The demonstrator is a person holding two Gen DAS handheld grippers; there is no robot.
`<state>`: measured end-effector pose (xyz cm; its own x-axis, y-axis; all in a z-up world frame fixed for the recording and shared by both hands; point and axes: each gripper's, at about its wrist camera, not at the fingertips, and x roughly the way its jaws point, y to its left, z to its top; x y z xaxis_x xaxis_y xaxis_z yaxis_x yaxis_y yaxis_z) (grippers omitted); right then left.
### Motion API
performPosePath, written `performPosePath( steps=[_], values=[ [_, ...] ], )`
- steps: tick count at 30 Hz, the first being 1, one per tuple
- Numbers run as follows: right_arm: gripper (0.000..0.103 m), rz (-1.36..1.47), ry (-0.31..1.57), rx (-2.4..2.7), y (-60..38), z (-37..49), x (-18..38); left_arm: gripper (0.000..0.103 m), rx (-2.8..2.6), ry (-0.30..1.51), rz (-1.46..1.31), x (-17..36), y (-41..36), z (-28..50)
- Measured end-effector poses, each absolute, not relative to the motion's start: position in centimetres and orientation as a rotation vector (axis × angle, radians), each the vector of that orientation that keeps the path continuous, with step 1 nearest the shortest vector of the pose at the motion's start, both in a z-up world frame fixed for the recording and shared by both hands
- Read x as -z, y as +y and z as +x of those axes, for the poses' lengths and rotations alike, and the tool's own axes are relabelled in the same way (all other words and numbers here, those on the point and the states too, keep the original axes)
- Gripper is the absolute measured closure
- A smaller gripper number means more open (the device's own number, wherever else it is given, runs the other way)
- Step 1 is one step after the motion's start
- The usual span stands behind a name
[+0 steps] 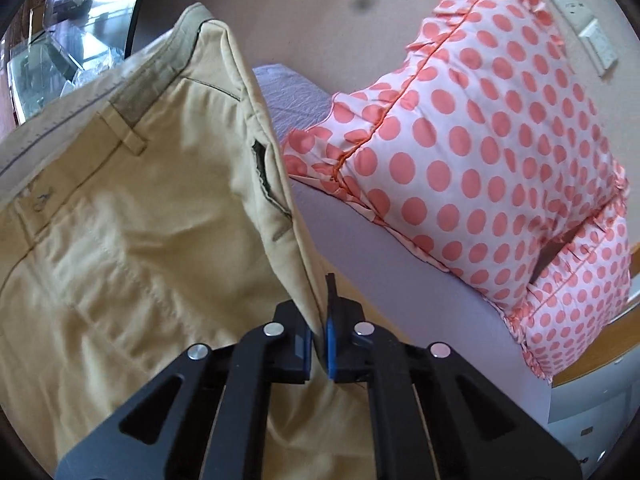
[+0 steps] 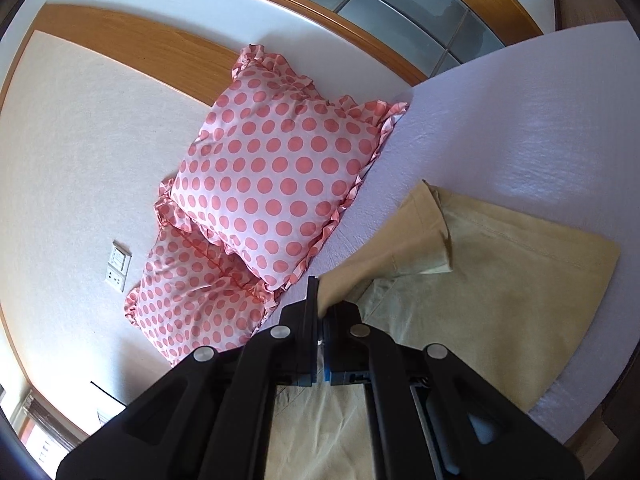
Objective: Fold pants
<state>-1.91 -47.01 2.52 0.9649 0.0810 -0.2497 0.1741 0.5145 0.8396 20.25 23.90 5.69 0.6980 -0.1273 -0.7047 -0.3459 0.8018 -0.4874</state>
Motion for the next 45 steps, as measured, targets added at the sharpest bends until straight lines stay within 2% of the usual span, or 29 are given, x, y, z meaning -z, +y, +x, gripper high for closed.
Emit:
performPosePath(
  steps=[5, 11, 15, 28, 31, 32, 35, 38, 40, 41, 42, 44, 45],
  values=[
    [0.101, 1.008, 0.245, 0.105, -48.0, -4.1, -3.4, 0.098, -0.069, 0.691, -0.647, -7.5, 23.9, 7.9],
    [0.101, 1.034, 0.301, 0.183, -48.5, -6.4, -1.1, 0.097, -0.114, 0.728, -0.714, -3.1, 24.1, -3.0],
    [0.101, 1.067, 0.328, 0.213, -48.8, -7.1, 0.6, 0.097, -0.105, 0.717, -0.750, -1.5, 23.8, -4.7],
    [0.101, 1.072, 0.349, 0.235, -48.9, -8.0, 1.3, 0.097, -0.071, 0.688, -0.732, -1.6, 23.6, -6.0],
    [0.101, 1.023, 0.381, 0.285, -48.7, -8.3, 0.9, 0.092, -0.072, 0.703, -0.718, -1.4, 23.6, -6.1],
    [0.093, 1.009, 0.383, 0.312, -48.7, -8.6, 0.7, 0.090, -0.072, 0.703, -0.711, -1.4, 23.5, -6.2],
    [0.055, 0.959, 0.358, 0.436, -48.9, -9.9, 0.0, 0.083, -0.076, 0.695, -0.687, -1.5, 23.5, -7.0],
    [0.056, 0.935, 0.380, 0.447, -49.1, -9.9, 0.4, 0.072, -0.096, 0.670, -0.676, -1.8, 24.0, -8.0],
    [0.056, 0.904, 0.377, 0.445, -48.7, -9.7, 0.5, 0.071, -0.102, 0.650, -0.693, -1.8, 24.5, -8.6],
    [0.059, 0.883, 0.382, 0.438, -48.4, -9.4, 0.5, 0.070, -0.107, 0.642, -0.703, -1.8, 24.8, -8.8],
    [0.069, 0.879, 0.391, 0.411, -48.1, -9.0, 0.7, 0.069, -0.117, 0.635, -0.710, -1.8, 25.0, -9.0],
    [0.077, 0.869, 0.399, 0.364, -47.3, -8.2, 1.2, 0.067, -0.131, 0.619, -0.725, -1.8, 25.5, -9.4],
    [0.091, 0.853, 0.407, 0.348, -46.8, -7.7, 1.3, 0.066, -0.139, 0.609, -0.734, -1.7, 25.9, -9.7]
  ],
)
